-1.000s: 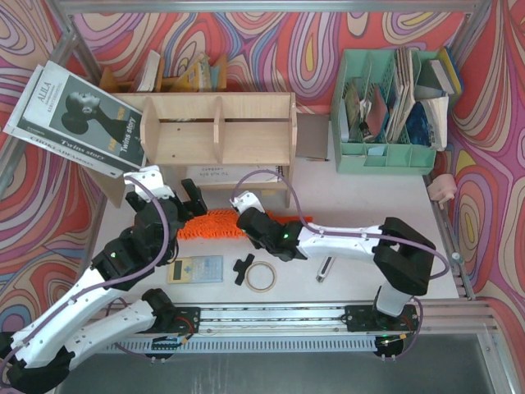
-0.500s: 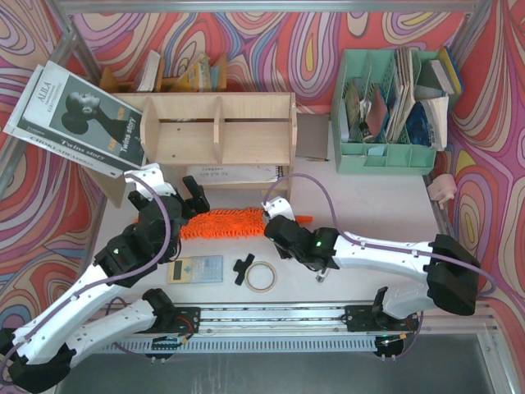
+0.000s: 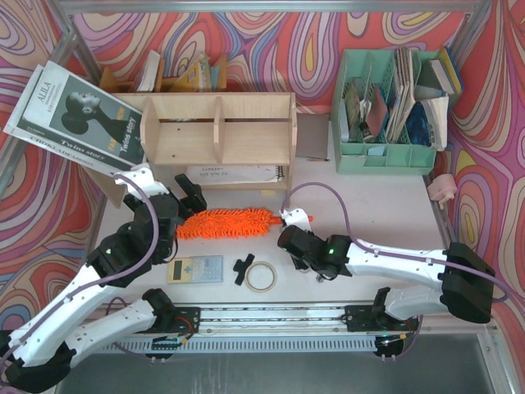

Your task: Dust the bookshelf with a duster

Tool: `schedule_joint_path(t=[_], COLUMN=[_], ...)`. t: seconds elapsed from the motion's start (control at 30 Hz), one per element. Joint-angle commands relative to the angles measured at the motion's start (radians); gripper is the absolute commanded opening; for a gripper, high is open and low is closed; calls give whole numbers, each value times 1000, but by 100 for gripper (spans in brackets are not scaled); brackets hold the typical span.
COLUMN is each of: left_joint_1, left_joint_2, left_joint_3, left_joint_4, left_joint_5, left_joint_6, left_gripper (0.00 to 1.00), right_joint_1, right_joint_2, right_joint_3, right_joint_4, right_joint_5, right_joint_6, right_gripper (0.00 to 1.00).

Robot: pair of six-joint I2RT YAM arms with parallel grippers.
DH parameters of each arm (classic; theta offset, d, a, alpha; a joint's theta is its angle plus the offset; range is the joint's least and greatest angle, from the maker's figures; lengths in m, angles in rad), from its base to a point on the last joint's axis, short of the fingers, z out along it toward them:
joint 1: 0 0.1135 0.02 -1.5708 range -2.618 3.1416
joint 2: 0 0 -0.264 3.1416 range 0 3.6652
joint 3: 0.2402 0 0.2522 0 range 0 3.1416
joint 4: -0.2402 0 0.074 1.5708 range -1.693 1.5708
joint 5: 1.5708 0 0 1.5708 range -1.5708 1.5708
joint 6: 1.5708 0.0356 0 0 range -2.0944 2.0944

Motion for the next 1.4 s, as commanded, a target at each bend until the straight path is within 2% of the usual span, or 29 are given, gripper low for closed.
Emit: schedule_joint_path(t=[0.0,0.3,0.47,0.57,0.83,1.13,1.37], left_joint_1=[4,4,-3,-12,-33,-39,-38], left_joint_2=[25,88,133,146,159,131,104], left_joint_3=[42,109,165,165,77,-54,-171], left_joint_4=[-121,-208,-329,-411,-467,-400,-305], left_joint_5=[-21,39,108,134,189,196,182], left_joint_6=[-118,-180,-263,-327,-477,-633,-758], left_gripper=[98,98,98,98,98,98,98], right_joint_1=[5,6,5,5,5,5,5], right_joint_2=[-16,-10,6,13,12,-44,-119], right_joint_3=[-15,-77,-94,-95,-99,-101,-56], right_joint_4=[13,69,87,96,110,101,62], right_joint_5=[9,-27,-41,-44,-28,-5,52], right_joint_6=[47,41,57,59,49,31,15], right_gripper=[19,19,21,25,37,58,64])
